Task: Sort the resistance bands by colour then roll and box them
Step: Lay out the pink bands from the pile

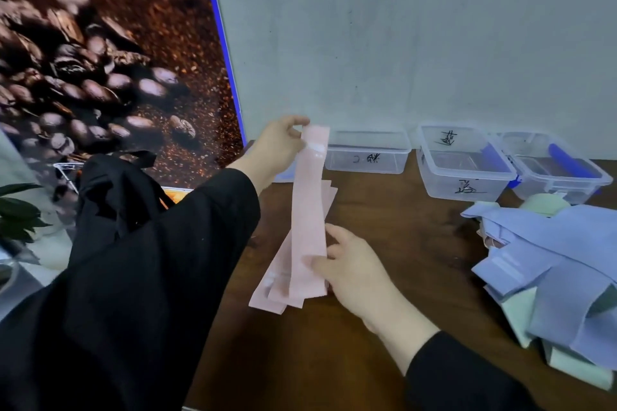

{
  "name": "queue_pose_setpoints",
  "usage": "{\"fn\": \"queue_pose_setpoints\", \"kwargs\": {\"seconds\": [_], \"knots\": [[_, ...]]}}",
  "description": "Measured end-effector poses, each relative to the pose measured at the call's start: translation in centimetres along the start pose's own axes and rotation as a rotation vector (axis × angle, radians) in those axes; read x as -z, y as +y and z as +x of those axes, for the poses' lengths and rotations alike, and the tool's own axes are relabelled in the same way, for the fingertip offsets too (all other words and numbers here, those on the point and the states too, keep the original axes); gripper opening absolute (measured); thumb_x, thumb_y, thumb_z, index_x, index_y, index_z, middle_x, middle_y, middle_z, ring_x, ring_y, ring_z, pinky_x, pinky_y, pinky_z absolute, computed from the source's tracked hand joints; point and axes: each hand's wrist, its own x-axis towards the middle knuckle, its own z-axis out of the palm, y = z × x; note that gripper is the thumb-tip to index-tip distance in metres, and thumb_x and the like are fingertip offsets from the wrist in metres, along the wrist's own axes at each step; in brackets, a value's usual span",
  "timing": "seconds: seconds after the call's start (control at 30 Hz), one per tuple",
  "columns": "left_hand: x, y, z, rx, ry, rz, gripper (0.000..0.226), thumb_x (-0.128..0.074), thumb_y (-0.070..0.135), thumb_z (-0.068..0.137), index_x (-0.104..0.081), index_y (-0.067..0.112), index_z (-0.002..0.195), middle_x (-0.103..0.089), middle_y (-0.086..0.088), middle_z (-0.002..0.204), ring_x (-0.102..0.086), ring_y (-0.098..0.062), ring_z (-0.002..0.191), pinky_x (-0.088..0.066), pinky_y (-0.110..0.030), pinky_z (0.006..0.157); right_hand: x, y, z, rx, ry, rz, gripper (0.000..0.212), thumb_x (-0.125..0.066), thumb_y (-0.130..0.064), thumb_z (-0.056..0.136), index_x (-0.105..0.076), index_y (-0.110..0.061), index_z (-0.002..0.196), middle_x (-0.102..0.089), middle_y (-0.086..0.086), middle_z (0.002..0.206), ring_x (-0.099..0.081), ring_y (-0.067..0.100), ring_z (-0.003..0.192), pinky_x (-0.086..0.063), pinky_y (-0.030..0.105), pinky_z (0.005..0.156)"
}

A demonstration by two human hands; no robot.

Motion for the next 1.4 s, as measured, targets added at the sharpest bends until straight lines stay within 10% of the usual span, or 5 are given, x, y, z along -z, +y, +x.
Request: {"fn": "queue_pose_setpoints", "kwargs": {"seconds": [0.13, 0.4, 0.53, 0.8, 1.4], "knots": [[-3.9, -3.9, -1.3, 0.037, -0.094, 0.42, 0.04, -0.053, 0.023, 0.1, -0.052, 0.021, 0.139, -0.058, -0.008, 0.135, -0.056, -0.031, 0.118, -0.046, -0.032, 0.094, -0.9, 3.1, 0.2, 0.136, 0.258, -0.743, 0.073, -0.049, -0.062, 0.097, -0.028, -0.029, 0.159, -0.048, -0.012, 0.144, -0.042, 0.012, 0.133, -0.033, 0.035, 0.113], [-9.0, -6.3, -5.2, -0.01, -0.134, 0.741, 0.044, -0.044, 0.043, 0.102, -0.051, 0.023, 0.141, -0.044, -0.006, 0.149, -0.03, -0.028, 0.143, -0.024, -0.053, 0.116, 0.1, 4.9, -0.1, 0.339, 0.146, -0.582, 0.041, -0.043, -0.038, 0.107, -0.05, -0.031, 0.147, -0.052, -0.015, 0.148, -0.043, 0.0, 0.137, -0.024, 0.028, 0.124], [-10.8, -1.5, -6.6, -0.127, -0.108, 0.337, 0.041, -0.046, 0.04, 0.103, -0.052, 0.024, 0.141, -0.052, 0.0, 0.145, -0.051, -0.02, 0.129, -0.039, -0.031, 0.103, 3.3, 4.7, -1.1, 0.26, 0.396, -0.284, 0.028, -0.048, -0.031, 0.107, -0.063, -0.029, 0.13, -0.062, -0.019, 0.122, -0.055, -0.007, 0.112, -0.039, 0.001, 0.091], [-19.5, 2.9, -12.3, -0.192, -0.176, -0.002, 0.031, -0.046, 0.029, 0.105, -0.061, 0.022, 0.131, -0.064, 0.004, 0.125, -0.057, -0.014, 0.116, -0.042, -0.024, 0.097, 15.0, 4.8, -3.6, 0.248, 0.666, -0.499, 0.019, -0.053, -0.022, 0.103, -0.067, -0.021, 0.116, -0.063, -0.013, 0.108, -0.056, 0.007, 0.105, -0.043, 0.021, 0.089], [-20.1, 2.3, -13.1, -0.2, -0.257, 0.11, 0.03, -0.047, 0.038, 0.104, -0.063, 0.026, 0.127, -0.065, 0.013, 0.119, -0.057, -0.006, 0.11, -0.043, -0.02, 0.091, 25.7, 7.3, -1.3, -0.29, 0.35, -1.203, 0.042, -0.06, -0.039, 0.095, -0.054, -0.018, 0.13, -0.054, 0.007, 0.13, -0.048, 0.031, 0.124, -0.039, 0.047, 0.097]]}}
